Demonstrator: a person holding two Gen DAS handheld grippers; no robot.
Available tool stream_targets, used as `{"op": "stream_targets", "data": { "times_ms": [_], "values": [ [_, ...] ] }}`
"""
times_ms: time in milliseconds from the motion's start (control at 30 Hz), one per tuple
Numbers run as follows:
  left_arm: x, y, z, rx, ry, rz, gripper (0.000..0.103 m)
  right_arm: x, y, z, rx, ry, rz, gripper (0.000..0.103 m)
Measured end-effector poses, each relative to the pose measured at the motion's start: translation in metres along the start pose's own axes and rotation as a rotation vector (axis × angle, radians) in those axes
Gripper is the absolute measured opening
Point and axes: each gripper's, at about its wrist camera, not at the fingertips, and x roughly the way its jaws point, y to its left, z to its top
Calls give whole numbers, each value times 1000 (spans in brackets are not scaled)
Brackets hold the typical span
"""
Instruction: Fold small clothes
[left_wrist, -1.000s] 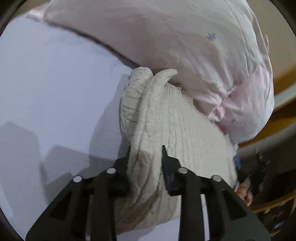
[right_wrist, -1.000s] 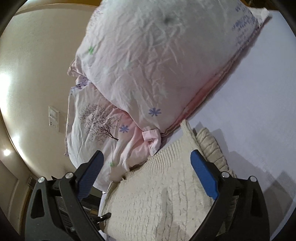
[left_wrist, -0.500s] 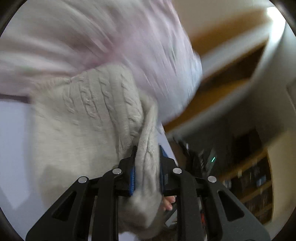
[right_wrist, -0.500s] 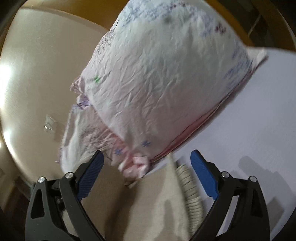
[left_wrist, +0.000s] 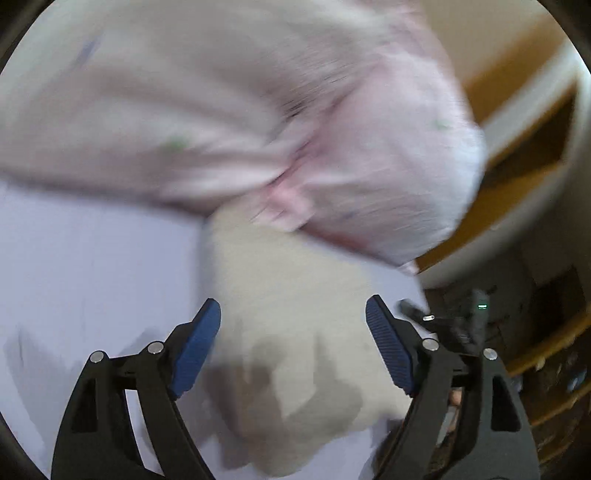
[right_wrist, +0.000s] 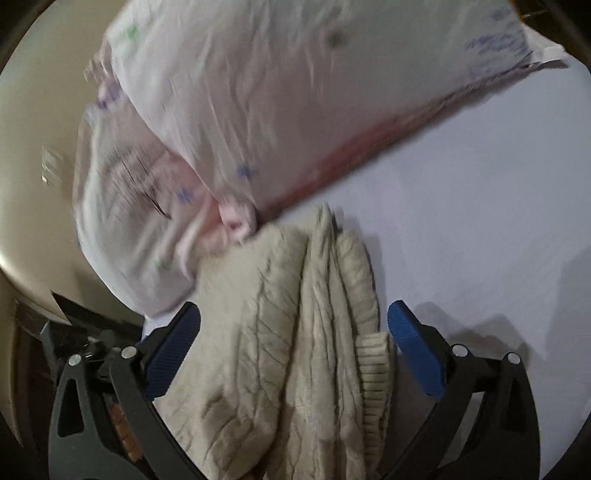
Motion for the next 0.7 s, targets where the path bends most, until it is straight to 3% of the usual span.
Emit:
{"op": "stream_targets", "data": {
  "times_ms": [67, 167, 267, 333, 367, 400, 467, 500, 567, 700],
  "values": [
    [17, 13, -5, -27, 79, 8, 81, 5, -2, -1, 2, 18, -20, 101],
    [43, 3, -13, 8, 139, 2, 81, 9, -5, -3, 6, 40, -14, 101],
    [64, -6, -18, 27, 180, 13, 88, 13, -1, -5, -21, 55, -7, 101],
    [69, -12, -23, 66, 164, 24, 93, 16, 4, -8, -54, 59, -17, 96],
    [70, -17, -24, 91, 151, 40, 92, 19, 11, -12, -88, 57, -38, 86],
    [69, -13, -27, 100, 147, 45, 86, 21, 15, -15, -119, 53, -60, 59],
    [62, -10, -28, 120, 130, 57, 68, 28, 12, -19, -80, 88, 29, 46],
    [58, -7, -27, 113, 126, 42, 57, 29, 13, -21, -76, 83, 59, 44],
    [37, 1, -24, 105, 123, 2, 48, 28, 22, -26, -93, 66, 119, 43],
    [-24, 18, -32, 172, 47, 60, 47, 47, 56, -41, -136, 122, 274, 44]
  ]
}}
